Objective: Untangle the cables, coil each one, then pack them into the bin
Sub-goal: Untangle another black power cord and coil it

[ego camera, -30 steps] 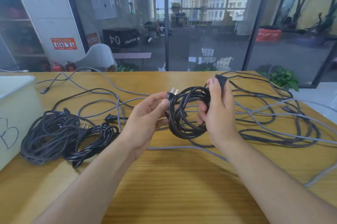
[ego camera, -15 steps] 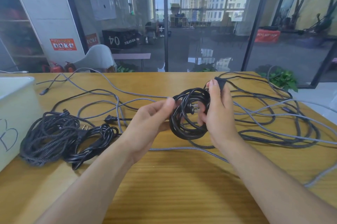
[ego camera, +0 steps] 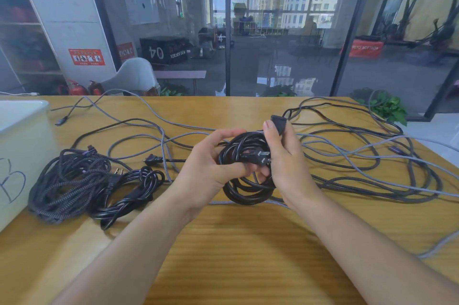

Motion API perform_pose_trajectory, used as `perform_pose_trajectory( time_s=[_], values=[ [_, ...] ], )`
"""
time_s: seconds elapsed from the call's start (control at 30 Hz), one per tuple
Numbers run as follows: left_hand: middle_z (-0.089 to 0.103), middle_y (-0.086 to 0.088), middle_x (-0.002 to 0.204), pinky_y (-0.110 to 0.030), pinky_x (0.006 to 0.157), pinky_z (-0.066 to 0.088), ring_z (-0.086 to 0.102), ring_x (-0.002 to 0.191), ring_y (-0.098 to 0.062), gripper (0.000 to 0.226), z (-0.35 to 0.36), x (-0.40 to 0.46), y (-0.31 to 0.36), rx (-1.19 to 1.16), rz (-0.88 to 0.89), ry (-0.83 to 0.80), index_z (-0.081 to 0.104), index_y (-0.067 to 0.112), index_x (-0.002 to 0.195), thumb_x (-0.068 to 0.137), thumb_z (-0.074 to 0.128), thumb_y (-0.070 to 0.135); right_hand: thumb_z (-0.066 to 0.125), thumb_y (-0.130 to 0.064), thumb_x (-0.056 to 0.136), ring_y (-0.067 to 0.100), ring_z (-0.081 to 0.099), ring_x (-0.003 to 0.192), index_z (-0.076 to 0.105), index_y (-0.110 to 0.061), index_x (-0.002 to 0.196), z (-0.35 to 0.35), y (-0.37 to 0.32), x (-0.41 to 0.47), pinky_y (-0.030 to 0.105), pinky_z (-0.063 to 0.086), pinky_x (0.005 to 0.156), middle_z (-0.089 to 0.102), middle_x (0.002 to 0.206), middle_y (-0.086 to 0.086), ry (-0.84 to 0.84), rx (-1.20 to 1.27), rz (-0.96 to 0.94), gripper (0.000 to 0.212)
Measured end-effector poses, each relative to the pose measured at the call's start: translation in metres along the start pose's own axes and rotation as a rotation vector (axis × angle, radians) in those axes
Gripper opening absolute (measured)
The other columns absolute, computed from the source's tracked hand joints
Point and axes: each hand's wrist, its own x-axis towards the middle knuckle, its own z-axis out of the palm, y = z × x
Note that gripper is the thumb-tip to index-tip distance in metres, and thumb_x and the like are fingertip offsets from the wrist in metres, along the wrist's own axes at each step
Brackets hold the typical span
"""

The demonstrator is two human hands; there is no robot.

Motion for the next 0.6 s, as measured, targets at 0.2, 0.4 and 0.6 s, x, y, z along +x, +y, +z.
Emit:
perform_pose_trajectory(
  time_s=[0.2, 0.4, 0.6],
  values=[
    [0.076, 0.011, 0.105, -0.026, 0.090, 0.053, 0.071, 0.098, -0.004, 0.045, -0.005, 0.003, -0.008, 0.502, 0.182, 0.211, 0.068, 0.034, 0.126, 0.084, 0.085, 0.028, 0.049, -0.036, 0.109, 0.018, 0.041, 0.046, 0.049, -0.019, 0.098, 0.002, 0.003, -0.003, 0.033, 0.045, 0.044, 0.054, 0.070, 0.008, -0.038, -0.058, -0.003, 0.020],
    [0.073, 0.020, 0.107, -0.023, 0.093, 0.052, 0.066, 0.105, 0.000, 0.028, -0.002, 0.003, -0.010, 0.561, 0.336, 0.284, 0.072, 0.029, 0.121, 0.094, 0.075, 0.020, 0.049, -0.041, 0.109, 0.010, 0.045, 0.049, 0.055, -0.024, 0.103, 0.004, 0.011, -0.003, 0.034, 0.044, 0.051, 0.052, 0.069, -0.002, -0.054, -0.208, -0.023, 0.019],
    [0.076, 0.007, 0.087, -0.019, 0.078, 0.054, 0.072, 0.083, -0.008, 0.023, 0.000, 0.005, -0.005, 0.279, 0.372, 0.432, 0.057, 0.023, 0.109, 0.096, 0.073, 0.013, 0.048, -0.040, 0.109, 0.008, 0.051, 0.052, 0.054, -0.018, 0.105, -0.001, 0.013, 0.000, 0.024, 0.048, 0.049, 0.054, 0.072, -0.002, -0.010, -0.247, 0.057, 0.023]
  ],
)
